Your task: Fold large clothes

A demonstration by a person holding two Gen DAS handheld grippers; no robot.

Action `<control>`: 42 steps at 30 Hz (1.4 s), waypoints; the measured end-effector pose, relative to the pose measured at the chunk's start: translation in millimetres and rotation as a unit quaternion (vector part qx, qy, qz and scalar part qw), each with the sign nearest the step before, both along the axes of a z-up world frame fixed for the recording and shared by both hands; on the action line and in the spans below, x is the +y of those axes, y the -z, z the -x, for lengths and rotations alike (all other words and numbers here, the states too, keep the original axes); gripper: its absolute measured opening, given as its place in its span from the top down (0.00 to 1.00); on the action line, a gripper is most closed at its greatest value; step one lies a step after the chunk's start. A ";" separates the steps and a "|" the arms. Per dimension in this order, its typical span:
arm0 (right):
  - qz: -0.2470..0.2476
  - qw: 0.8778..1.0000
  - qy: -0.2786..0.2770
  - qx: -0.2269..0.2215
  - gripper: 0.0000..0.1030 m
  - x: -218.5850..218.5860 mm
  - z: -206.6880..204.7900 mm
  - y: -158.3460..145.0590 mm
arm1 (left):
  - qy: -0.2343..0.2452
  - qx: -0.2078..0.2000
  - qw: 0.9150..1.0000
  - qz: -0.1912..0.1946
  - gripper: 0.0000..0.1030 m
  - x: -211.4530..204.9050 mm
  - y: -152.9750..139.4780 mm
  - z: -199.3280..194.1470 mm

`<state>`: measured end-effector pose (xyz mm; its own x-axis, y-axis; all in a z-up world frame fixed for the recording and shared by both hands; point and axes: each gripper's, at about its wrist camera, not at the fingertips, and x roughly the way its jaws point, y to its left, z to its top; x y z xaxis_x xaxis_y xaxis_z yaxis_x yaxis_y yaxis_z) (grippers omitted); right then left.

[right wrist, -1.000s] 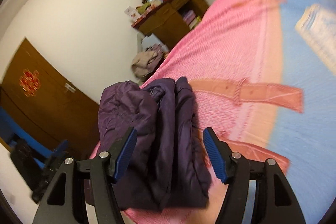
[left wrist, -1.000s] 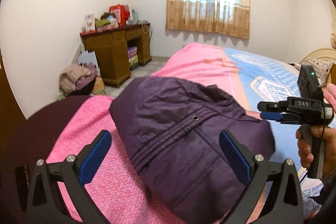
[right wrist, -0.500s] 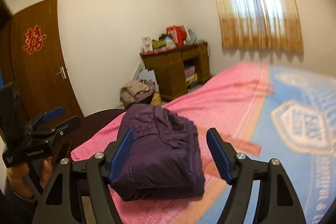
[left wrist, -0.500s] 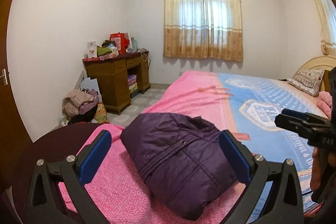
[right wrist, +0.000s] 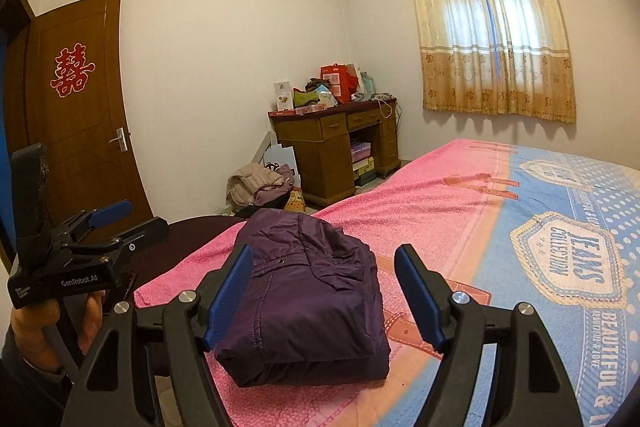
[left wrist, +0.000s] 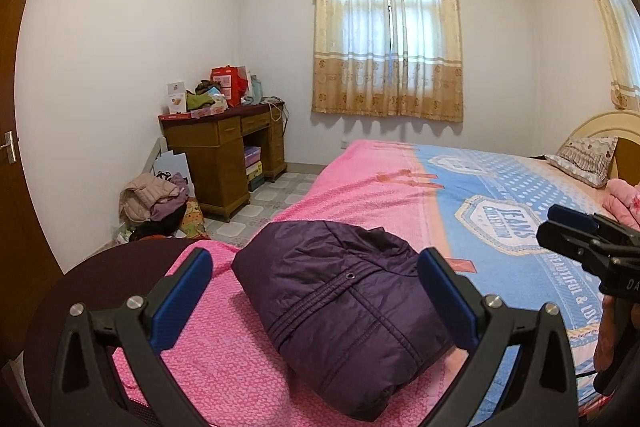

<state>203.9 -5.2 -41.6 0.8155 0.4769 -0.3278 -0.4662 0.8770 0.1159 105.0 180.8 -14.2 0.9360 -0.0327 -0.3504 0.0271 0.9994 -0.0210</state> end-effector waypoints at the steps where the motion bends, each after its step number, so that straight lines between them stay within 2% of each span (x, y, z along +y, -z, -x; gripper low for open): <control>1: 0.000 1.000 0.001 0.001 0.28 -0.2 0.1 0.2 | -0.001 -0.001 1.000 0.000 0.00 -0.3 -0.4 0.7; 29: -0.005 1.000 -0.001 0.003 0.28 0.2 7.0 0.1 | 0.002 0.002 1.000 -0.002 0.00 -1.4 -0.9 0.5; 42: 0.000 1.000 -0.010 0.005 0.28 4.9 6.8 -0.4 | -0.002 0.022 1.000 -0.013 0.00 -0.6 4.5 -9.0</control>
